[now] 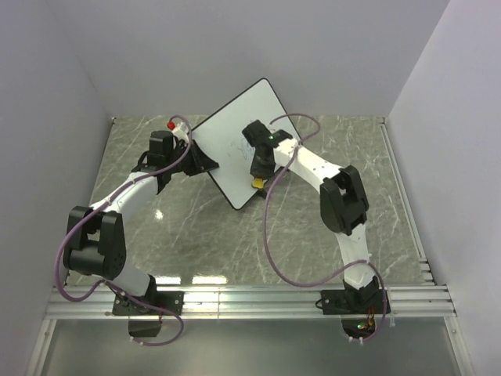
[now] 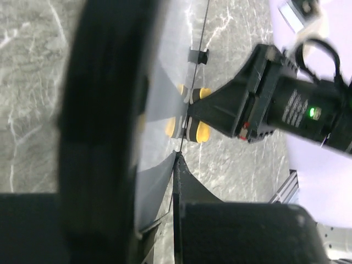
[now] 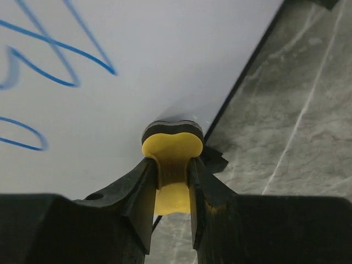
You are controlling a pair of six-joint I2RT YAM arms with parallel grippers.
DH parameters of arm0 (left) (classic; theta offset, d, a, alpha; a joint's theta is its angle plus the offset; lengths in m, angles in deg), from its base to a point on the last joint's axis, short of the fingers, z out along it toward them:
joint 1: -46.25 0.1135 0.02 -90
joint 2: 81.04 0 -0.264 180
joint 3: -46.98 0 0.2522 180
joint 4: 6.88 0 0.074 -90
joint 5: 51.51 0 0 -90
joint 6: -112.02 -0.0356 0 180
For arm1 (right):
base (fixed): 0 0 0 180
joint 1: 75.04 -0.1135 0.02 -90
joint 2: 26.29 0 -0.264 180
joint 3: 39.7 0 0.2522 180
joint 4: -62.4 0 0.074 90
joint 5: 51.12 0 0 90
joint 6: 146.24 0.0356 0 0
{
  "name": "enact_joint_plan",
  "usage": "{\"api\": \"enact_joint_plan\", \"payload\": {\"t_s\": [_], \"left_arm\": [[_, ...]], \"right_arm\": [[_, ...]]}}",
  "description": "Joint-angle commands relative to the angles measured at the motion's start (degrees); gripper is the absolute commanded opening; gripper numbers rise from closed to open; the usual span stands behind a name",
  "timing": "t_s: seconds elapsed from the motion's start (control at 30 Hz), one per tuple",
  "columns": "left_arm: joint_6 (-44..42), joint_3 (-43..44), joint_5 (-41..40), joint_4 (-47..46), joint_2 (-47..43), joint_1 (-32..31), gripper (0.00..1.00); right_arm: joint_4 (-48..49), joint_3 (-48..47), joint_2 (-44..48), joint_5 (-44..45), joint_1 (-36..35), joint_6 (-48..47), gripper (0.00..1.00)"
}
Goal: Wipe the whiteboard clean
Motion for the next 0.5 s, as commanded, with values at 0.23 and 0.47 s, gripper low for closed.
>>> {"api": "enact_joint_plan", "payload": {"t_s": [0.23,0.47], "left_arm": [[-5.0,-0.2,-0.5,5.9,-1.1,-1.7,0.0],[-6.4,1.1,-0.9,7.8,-0.7,-1.7,0.0]], "right_arm": [[10.6,-34.2,-11.0,-10.5,-2.4,13.0,0.0],[13.6,-34.4,-11.7,-15.1,-2.4,14.7,0.0]]}}
